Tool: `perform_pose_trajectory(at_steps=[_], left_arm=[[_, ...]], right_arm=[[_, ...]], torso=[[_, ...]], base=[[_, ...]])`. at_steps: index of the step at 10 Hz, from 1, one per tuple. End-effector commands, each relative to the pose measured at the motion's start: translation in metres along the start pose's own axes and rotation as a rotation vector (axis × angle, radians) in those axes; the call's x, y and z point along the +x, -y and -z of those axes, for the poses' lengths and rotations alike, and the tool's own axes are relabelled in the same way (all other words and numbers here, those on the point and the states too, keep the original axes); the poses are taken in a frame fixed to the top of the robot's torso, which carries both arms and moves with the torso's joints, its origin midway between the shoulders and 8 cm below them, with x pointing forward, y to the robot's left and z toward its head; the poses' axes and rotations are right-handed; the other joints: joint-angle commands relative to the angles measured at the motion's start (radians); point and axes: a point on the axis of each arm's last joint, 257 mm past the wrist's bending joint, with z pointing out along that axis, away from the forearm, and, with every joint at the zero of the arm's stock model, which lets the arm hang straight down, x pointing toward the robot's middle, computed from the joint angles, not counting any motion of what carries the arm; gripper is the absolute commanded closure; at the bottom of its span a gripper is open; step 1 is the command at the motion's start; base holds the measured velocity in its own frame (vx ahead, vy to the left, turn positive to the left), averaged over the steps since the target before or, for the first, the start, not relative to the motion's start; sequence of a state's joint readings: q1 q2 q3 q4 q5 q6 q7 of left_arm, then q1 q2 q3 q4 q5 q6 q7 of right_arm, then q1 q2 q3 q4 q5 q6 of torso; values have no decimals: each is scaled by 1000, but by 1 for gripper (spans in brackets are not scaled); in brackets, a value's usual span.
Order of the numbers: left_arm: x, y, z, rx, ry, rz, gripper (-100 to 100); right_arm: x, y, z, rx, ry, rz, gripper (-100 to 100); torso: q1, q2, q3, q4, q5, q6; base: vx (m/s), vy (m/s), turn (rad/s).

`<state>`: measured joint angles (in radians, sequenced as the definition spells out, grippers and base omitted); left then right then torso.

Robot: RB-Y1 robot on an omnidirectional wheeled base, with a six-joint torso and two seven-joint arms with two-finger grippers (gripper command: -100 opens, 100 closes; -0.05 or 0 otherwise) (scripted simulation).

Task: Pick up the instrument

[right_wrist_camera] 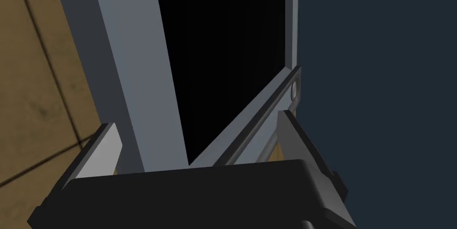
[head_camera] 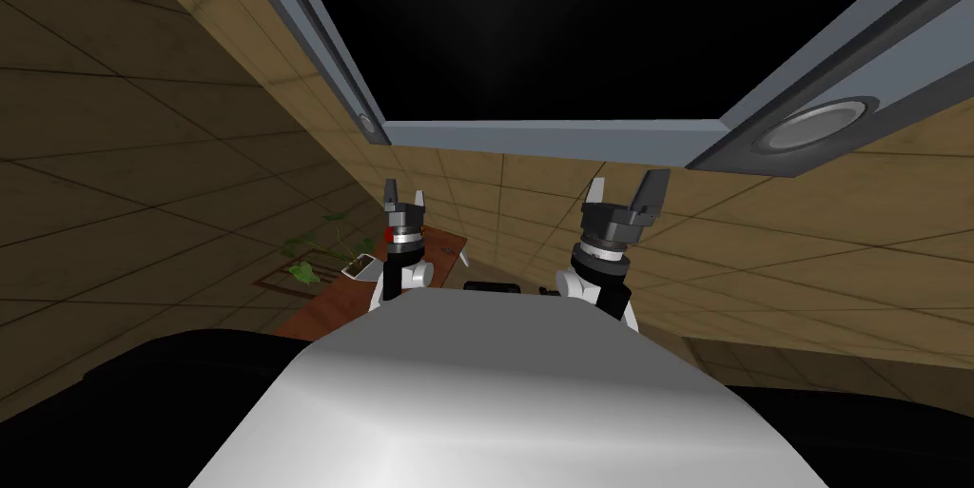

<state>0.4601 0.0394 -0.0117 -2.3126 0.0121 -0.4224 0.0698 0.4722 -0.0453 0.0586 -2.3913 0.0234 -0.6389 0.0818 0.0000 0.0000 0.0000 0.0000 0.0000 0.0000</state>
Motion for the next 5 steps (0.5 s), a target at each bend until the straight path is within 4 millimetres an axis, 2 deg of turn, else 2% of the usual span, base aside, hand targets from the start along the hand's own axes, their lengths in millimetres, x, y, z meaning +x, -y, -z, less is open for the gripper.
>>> perform_pose_trajectory(at_steps=[1,5], left_arm=[[-6,-14,0,-28,-10,-17,-100],[-33,-57,-1,-118,6,-49,-100]], right_arm=[[0,0,0,0,0,0,0],[0,0,0,0,0,0,0]], torso=[[0,0,0,0,0,0],[4,8,5,2,1,0]], base=[[-47,19,-60],[-120,43,-76]])
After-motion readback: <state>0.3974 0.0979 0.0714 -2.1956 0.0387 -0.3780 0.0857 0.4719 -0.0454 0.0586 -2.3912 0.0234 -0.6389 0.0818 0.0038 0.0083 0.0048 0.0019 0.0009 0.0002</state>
